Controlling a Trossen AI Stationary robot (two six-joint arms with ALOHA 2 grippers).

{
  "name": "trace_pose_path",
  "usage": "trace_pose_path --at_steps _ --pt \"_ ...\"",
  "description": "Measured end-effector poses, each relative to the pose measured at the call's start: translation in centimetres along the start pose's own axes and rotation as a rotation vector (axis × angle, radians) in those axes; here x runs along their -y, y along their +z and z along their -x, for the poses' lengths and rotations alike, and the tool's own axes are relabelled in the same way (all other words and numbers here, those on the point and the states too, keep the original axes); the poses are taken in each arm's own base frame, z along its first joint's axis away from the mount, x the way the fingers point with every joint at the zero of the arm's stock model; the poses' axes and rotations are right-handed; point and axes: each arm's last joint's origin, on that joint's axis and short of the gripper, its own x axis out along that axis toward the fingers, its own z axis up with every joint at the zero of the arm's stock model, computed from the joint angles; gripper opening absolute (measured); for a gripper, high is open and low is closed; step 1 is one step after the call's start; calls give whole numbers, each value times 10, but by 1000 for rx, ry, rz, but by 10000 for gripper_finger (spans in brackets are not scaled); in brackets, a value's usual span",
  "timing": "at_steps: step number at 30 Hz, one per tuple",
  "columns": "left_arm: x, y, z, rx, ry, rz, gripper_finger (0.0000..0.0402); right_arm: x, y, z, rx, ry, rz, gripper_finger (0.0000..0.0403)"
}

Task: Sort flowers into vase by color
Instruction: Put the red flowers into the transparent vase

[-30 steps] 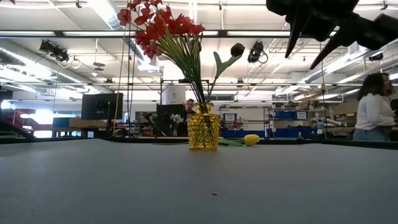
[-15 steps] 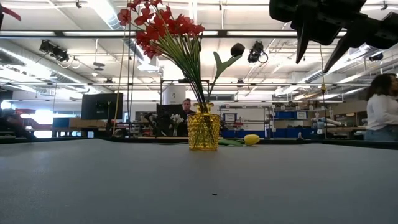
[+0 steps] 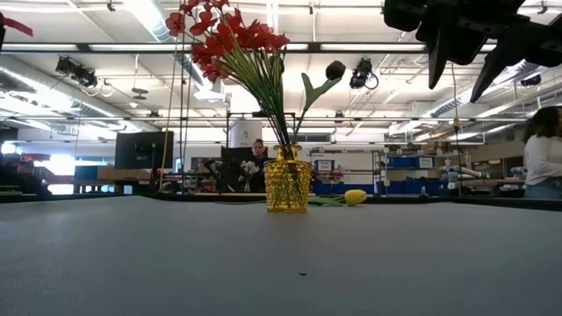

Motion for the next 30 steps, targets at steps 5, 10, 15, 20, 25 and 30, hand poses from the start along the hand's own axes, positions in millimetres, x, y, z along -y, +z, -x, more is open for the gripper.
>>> trace_pose_path --at_steps 5,10,15,20,25,30 --pt "0 -1 0 -7 1 4 117 1 0 0 1 -14 1 195" --pt "0 -1 0 -11 -13 33 200 1 0 0 0 -16 1 195" --pt "3 8 0 -46 -18 75 235 1 0 0 0 -15 1 195" --pt "10 33 2 -158 7 56 238 2 1 0 6 -24 2 195" --pt "14 54 -1 -314 36 97 252 3 2 0 13 -36 3 195" --pt "16 78 -9 -372 12 114 282 4 2 0 23 -38 4 195"
